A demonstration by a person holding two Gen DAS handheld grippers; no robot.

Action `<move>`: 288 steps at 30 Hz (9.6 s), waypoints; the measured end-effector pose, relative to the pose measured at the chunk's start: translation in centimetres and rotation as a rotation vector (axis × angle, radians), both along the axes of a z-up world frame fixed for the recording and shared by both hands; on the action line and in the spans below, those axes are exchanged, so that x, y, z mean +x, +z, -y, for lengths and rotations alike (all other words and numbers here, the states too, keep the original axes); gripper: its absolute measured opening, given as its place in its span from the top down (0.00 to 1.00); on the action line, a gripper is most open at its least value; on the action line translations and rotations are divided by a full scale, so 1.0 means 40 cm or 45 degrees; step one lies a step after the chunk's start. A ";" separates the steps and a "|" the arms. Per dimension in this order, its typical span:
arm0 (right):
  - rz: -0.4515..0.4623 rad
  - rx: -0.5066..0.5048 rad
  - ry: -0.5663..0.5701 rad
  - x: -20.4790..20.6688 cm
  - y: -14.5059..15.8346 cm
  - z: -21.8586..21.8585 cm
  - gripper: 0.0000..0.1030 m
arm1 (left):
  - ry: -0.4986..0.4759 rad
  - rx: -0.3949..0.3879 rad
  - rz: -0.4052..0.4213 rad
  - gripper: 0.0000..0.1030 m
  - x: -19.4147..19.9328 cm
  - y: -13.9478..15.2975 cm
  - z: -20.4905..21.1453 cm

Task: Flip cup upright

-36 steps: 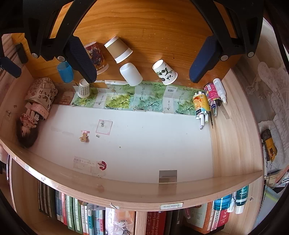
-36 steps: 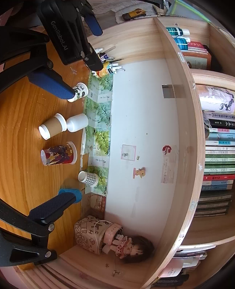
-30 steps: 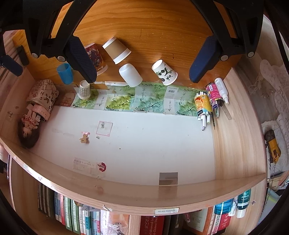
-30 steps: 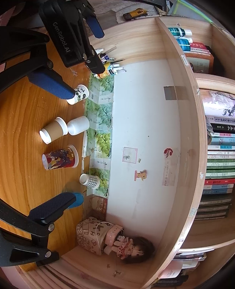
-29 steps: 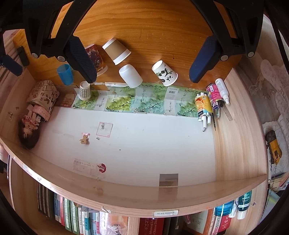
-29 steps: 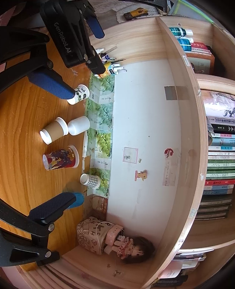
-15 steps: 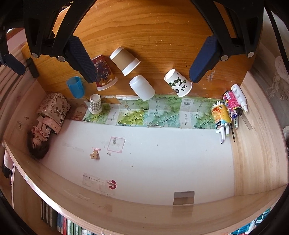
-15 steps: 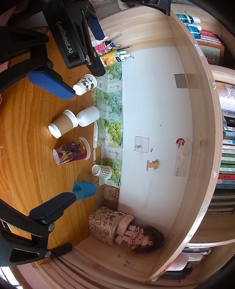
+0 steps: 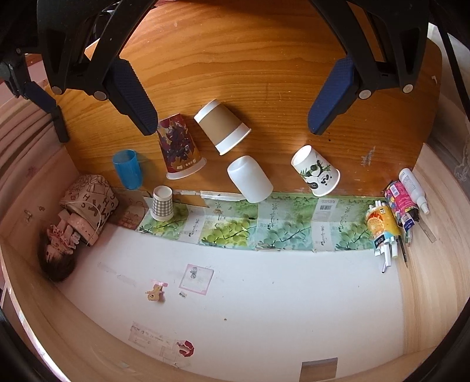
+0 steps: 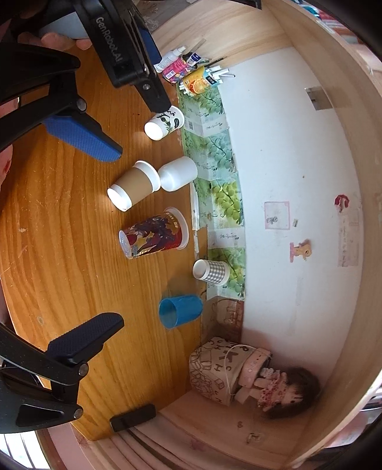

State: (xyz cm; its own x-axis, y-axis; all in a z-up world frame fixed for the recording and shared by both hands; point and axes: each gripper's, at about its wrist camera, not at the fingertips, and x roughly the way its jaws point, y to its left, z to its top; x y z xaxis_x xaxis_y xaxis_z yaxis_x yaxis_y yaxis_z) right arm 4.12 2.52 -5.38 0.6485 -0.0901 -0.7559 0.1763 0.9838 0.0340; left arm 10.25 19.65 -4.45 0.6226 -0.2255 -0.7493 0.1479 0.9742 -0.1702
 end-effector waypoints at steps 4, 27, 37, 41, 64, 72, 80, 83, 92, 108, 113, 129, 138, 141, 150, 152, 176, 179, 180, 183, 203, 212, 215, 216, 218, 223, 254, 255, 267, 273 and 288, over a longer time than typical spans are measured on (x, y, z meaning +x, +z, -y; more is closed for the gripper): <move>-0.056 0.039 -0.043 0.013 -0.024 0.077 0.00 | 0.046 -0.058 -0.056 0.01 0.026 -0.006 0.029; -0.278 0.391 -0.193 0.167 -0.210 0.504 0.00 | 0.337 -0.078 -0.417 0.01 0.198 -0.169 0.204; -0.344 0.402 -0.213 0.217 -0.296 0.580 0.00 | 0.362 -0.132 -0.614 0.01 0.275 -0.275 0.269; -0.362 0.385 -0.170 0.228 -0.305 0.576 0.00 | 0.383 -0.131 -0.646 0.02 0.300 -0.300 0.291; -0.410 0.348 0.244 0.220 -0.316 0.440 0.00 | 0.359 -0.013 -0.750 0.22 0.377 -0.407 0.381; -0.430 0.375 0.200 0.215 -0.323 0.460 0.00 | 0.367 -0.012 -0.746 0.29 0.365 -0.416 0.379; -0.442 0.389 0.184 0.197 -0.324 0.466 0.00 | 0.358 -0.049 -0.761 0.29 0.338 -0.410 0.380; -0.446 0.398 0.175 0.188 -0.323 0.466 0.00 | 0.343 -0.039 -0.766 0.30 0.315 -0.408 0.389; -0.472 0.438 0.161 0.158 -0.314 0.478 0.00 | 0.253 -0.034 -0.782 0.30 0.217 -0.390 0.396; -0.519 0.412 0.301 0.098 -0.309 0.385 0.00 | 0.218 -0.075 -0.823 0.30 0.058 -0.364 0.342; -0.535 0.407 0.312 0.085 -0.311 0.358 0.00 | 0.199 -0.085 -0.814 0.29 0.039 -0.362 0.328; -0.596 0.401 0.284 0.053 -0.329 0.327 0.00 | 0.123 -0.064 -0.876 0.29 0.019 -0.396 0.340; -0.619 0.439 0.297 0.050 -0.335 0.303 0.00 | 0.093 -0.102 -0.880 0.26 0.006 -0.376 0.315; -0.632 0.461 0.304 0.052 -0.339 0.290 0.00 | 0.093 -0.134 -0.860 0.26 0.003 -0.356 0.295; -0.594 0.476 0.313 0.077 -0.349 0.242 0.00 | 0.148 -0.251 -0.836 0.26 -0.003 -0.326 0.194; -0.589 0.489 0.311 0.089 -0.356 0.230 0.00 | 0.159 -0.260 -0.829 0.26 -0.003 -0.320 0.168; -0.507 0.590 0.198 0.185 -0.406 0.119 0.09 | 0.194 -0.153 -0.771 0.26 -0.036 -0.279 -0.044; -0.511 0.604 0.173 0.183 -0.412 0.114 0.15 | 0.180 -0.142 -0.771 0.26 -0.036 -0.278 -0.056; -0.507 0.604 0.165 0.182 -0.411 0.112 0.18 | 0.172 -0.140 -0.769 0.26 -0.035 -0.277 -0.060; -0.473 0.580 0.171 0.176 -0.401 0.105 0.23 | 0.150 -0.135 -0.758 0.26 -0.033 -0.273 -0.069; 0.001 0.293 0.219 0.065 -0.260 0.065 0.24 | 0.008 -0.138 -0.695 0.26 0.002 -0.250 -0.086; -0.003 0.207 0.256 0.025 -0.274 0.020 0.26 | -0.021 -0.130 -0.669 0.26 0.020 -0.236 -0.104; -0.014 0.256 0.225 0.028 -0.277 0.024 0.26 | -0.032 -0.121 -0.656 0.26 0.026 -0.232 -0.107; -0.018 0.272 0.212 0.034 -0.276 0.027 0.26 | -0.036 -0.121 -0.657 0.26 0.028 -0.234 -0.107; -0.029 0.287 0.187 0.047 -0.275 0.034 0.26 | -0.041 -0.122 -0.662 0.26 0.032 -0.236 -0.108; -0.064 0.334 0.133 0.097 -0.282 0.056 0.26 | -0.062 -0.116 -0.675 0.26 0.039 -0.242 -0.104; -0.232 0.415 0.093 0.302 -0.392 0.108 0.27 | -0.029 -0.018 -0.790 0.26 0.072 -0.299 -0.100; -0.221 0.416 0.094 0.300 -0.389 0.108 0.27 | -0.027 -0.020 -0.790 0.26 0.070 -0.299 -0.101; -0.013 0.307 0.139 0.220 -0.334 0.092 0.28 | -0.046 -0.016 -0.782 0.26 0.050 -0.294 -0.099; 0.032 0.210 0.200 0.155 -0.331 0.051 0.28 | -0.074 -0.006 -0.768 0.26 0.035 -0.290 -0.094; 0.230 0.042 0.233 0.021 -0.320 -0.008 0.28 | -0.118 -0.007 -0.728 0.26 0.003 -0.272 -0.101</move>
